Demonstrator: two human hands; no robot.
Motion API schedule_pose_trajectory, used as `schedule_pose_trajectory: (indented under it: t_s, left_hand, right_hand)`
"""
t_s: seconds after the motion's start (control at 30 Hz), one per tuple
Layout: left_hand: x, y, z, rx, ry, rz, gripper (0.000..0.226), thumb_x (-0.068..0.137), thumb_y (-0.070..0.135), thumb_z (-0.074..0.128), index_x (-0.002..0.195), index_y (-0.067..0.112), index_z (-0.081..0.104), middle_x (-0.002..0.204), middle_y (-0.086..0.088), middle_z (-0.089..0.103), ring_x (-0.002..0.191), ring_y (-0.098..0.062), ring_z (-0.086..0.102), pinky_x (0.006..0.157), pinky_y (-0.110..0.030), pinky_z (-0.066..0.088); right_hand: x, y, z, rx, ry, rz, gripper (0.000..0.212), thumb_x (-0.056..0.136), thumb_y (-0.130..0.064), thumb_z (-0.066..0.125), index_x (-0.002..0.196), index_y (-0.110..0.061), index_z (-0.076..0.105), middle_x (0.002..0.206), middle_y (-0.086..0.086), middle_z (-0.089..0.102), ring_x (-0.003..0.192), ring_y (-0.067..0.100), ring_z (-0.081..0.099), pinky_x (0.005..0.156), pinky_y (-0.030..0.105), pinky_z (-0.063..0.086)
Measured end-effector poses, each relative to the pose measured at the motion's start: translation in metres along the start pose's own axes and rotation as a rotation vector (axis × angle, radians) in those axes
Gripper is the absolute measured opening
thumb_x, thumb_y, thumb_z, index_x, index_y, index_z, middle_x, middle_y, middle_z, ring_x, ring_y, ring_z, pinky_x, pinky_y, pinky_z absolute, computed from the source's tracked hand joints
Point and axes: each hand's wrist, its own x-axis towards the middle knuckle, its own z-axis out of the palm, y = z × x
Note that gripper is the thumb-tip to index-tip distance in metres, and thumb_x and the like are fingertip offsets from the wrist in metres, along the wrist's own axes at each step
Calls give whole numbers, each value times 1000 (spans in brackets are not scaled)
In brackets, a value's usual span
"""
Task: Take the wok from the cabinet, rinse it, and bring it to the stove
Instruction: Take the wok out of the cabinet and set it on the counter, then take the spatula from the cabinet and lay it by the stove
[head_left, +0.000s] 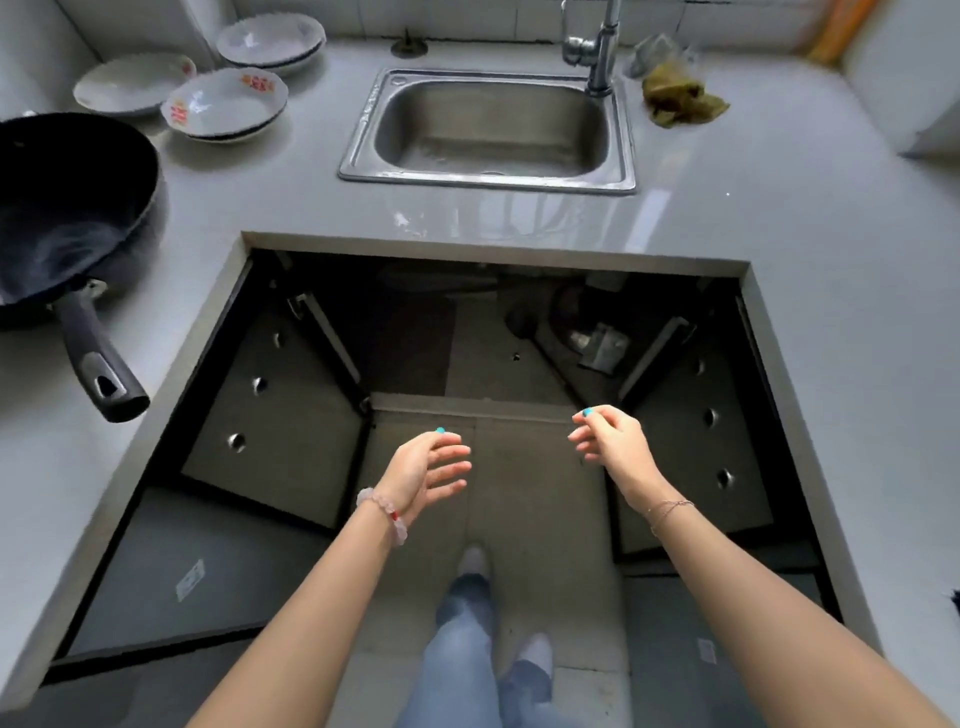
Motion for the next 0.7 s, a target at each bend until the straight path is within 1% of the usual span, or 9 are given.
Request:
schedule_pose_trajectory:
  t_s: [0.1,0.23,0.37,0.43,0.5,0.53,0.6,0.67,0.7]
  left_hand:
    - [34,3,4,6,-42,-50,26,96,28,42,99,10,61,92,-5,67,79,-18,66,66,-31,56]
    - [85,13,4,26,-63,-93,26,96,29,43,93,12,63,88,-4,69,74,-17,68,61,-29,57]
    - [144,18,-1,257,-54,-65,20,96,26,42,94,15,59,88,-5,68,72,-16,65,66,-30,53]
    - [178,14,-4,439,-38,6,13,95,24,45,91,18,56,94,-7,65,78,-17,61,70,-31,48]
    - [215,3,-10,706,-5,113,13,93,28,49,98,19,57,102,-6,65,93,-22,60,77,-32,44]
    - [233,-3,-12,866,22,159,21,91,32,51,106,18,56,108,-6,64,100,-24,59,80,-31,43]
    - [270,-20,-16,1200,81,254,41,89,40,52,124,20,48,126,-4,56,115,-25,53,90,-33,43]
    - [305,-42,-19,1512,105,404,57,87,46,48,138,24,33,144,1,40,129,-21,39,104,-36,34]
    - [322,-56,-21,1617,104,471,62,87,49,45,142,25,28,148,3,34,133,-20,34,107,-36,30]
  right_hand:
    - [27,19,-3,-27,55,74,15,92,-15,49,86,-9,61,69,3,63,61,13,54,60,24,42]
    - [71,44,-1,-96,121,172,15,91,-18,49,87,-10,62,69,0,65,62,13,54,62,26,42]
    - [121,74,5,-219,142,232,14,91,-22,48,87,-16,61,80,2,67,75,19,57,74,38,45]
    - [152,92,9,-329,164,241,18,91,-23,48,97,-14,62,92,7,69,86,25,60,81,38,47]
    - [183,112,12,-449,172,247,24,90,-22,48,107,-11,62,104,13,67,98,32,60,81,34,44]
    - [200,124,14,-491,164,248,24,90,-20,49,109,-10,61,106,15,66,100,33,60,78,32,43]
    - [234,153,20,-503,174,242,20,90,-15,51,106,-7,60,104,19,65,93,32,61,73,29,40]
    - [266,186,25,-497,215,223,16,88,-7,55,101,0,60,105,25,65,93,35,62,73,28,39]
    - [281,204,28,-547,217,210,18,87,-7,57,103,1,61,113,26,63,99,36,62,76,28,40]
